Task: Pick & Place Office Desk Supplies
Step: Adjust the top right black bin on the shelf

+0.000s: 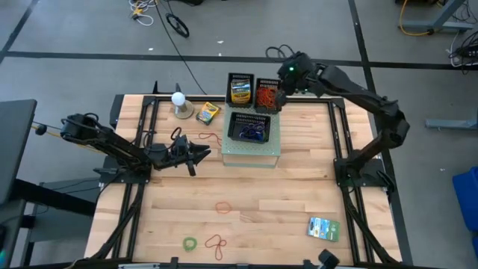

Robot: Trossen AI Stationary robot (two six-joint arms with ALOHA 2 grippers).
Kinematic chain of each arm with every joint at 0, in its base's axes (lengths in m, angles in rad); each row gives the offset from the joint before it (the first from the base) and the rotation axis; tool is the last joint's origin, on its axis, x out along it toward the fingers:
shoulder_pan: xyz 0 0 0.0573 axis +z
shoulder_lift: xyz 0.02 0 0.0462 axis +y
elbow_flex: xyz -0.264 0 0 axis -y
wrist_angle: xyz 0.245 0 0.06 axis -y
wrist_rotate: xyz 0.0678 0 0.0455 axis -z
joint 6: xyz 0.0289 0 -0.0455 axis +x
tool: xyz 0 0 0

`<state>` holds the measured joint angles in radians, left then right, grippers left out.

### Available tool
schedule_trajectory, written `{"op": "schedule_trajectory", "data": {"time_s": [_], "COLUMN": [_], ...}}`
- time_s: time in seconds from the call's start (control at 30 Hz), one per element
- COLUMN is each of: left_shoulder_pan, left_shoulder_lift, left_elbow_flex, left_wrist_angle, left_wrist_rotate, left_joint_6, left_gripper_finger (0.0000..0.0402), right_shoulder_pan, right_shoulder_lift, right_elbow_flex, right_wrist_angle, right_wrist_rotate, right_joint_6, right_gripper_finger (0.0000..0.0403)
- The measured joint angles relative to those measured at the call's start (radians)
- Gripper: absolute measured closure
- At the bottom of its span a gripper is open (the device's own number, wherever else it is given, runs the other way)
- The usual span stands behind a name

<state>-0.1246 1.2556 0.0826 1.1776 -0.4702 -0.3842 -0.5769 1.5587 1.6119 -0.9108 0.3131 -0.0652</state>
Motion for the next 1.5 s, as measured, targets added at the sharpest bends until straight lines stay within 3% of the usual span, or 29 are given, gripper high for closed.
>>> {"op": "schedule_trajectory", "data": {"time_s": [0.1, 0.17, 0.57, 0.73, 0.93, 1.07, 1.5], "left_shoulder_pan": [0.0, 0.0, 0.0, 0.0, 0.0, 0.0, 0.0], "left_shoulder_lift": [0.0, 0.0, 0.0, 0.0, 0.0, 0.0, 0.0], "left_elbow_flex": [0.0, 0.0, 0.0, 0.001, 0.001, 0.001, 0.001], "left_wrist_angle": [0.0, 0.0, 0.015, 0.015, 0.015, 0.016, 0.016], "left_wrist_rotate": [0.0, 0.0, 0.019, 0.019, 0.016, 0.016, 0.0], "left_joint_6": [0.006, 0.007, 0.015, 0.015, 0.013, 0.002, 0.003], "left_gripper_finger": [0.0282, 0.0282, 0.0282, 0.0282, 0.0282, 0.0282, 0.0282], "right_shoulder_pan": [-0.028, -0.045, -0.157, -0.211, -0.214, -0.214, -0.205], "right_shoulder_lift": [-0.024, -0.045, -0.246, -0.257, -0.25, -0.25, -0.177], "right_elbow_flex": [-0.001, -0.035, -0.396, -0.5, -0.623, -0.652, -0.655], "right_wrist_angle": [-0.064, -0.048, 0.207, 0.224, 0.412, 0.525, 0.655], "right_wrist_rotate": [-0.043, -0.088, -0.151, -0.198, -0.299, -0.349, -0.353], "right_joint_6": [0.0, 0.0, 0.036, 0.068, 0.088, 0.113, 0.113], "right_gripper_finger": [0.038, 0.0395, 0.0395, 0.0399, 0.0397, 0.0399, 0.0399]}}
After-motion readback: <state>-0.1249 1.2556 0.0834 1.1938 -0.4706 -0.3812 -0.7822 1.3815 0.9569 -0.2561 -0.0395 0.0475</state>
